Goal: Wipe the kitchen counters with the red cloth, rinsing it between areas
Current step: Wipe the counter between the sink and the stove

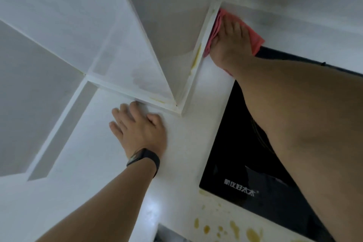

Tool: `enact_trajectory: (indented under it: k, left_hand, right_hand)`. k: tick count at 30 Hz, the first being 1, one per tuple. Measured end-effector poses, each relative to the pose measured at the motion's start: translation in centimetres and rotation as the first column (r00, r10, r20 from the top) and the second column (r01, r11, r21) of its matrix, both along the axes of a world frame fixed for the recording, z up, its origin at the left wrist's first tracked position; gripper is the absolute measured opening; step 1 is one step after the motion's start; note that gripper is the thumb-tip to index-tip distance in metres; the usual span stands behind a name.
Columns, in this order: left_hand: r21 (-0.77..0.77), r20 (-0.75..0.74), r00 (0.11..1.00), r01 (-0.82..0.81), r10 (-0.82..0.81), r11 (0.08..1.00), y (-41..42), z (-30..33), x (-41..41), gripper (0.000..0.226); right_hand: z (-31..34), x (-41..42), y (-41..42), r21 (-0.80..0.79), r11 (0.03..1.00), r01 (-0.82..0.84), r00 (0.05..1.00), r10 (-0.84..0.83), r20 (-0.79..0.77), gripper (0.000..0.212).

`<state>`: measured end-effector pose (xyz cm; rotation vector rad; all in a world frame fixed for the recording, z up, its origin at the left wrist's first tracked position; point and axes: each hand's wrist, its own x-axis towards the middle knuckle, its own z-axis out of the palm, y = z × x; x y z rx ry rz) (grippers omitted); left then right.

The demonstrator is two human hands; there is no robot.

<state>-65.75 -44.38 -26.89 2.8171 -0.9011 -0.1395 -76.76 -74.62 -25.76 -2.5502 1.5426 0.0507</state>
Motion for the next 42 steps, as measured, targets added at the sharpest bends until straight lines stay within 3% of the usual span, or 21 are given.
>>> enact_trajectory:
  k: [14,22,26,34,39,42]
  left_hand:
    - [0.010,-0.006,1.000,0.001,-0.001,1.000,-0.3,0.3,-0.2,0.053]
    - [0.020,-0.036,0.999,-0.013,0.013,1.000,-0.3,0.7,-0.3,0.052]
    - [0.024,-0.040,0.999,-0.009,0.010,1.000,-0.2,0.9,-0.5,0.050]
    - [0.029,-0.044,0.999,0.001,0.000,1.000,-0.3,0.9,-0.2,0.047]
    - [0.042,-0.055,0.998,0.008,-0.005,0.999,-0.1,0.9,-0.3,0.046]
    - [0.040,-0.047,0.999,0.013,-0.011,0.999,-0.2,0.8,-0.3,0.044]
  right_hand:
    - [0.9,-1.4,0.2,0.003,0.994,-0.105,0.994,0.105,-0.004,0.073]
    - [2.5,-2.5,8.0,0.215,0.965,-0.152,0.979,0.177,-0.102,0.071]
    - [4.8,-1.0,9.9,0.315,0.943,-0.104,0.956,0.182,-0.230,0.087]
    - [2.9,-1.7,12.7,0.236,0.969,-0.070,0.985,0.104,-0.134,0.088]
    - [3.4,-1.3,9.4,0.239,0.969,-0.064,0.989,0.093,-0.112,0.086]
    - [3.2,-0.6,6.6,0.149,0.989,-0.013,0.992,0.031,-0.123,0.082]
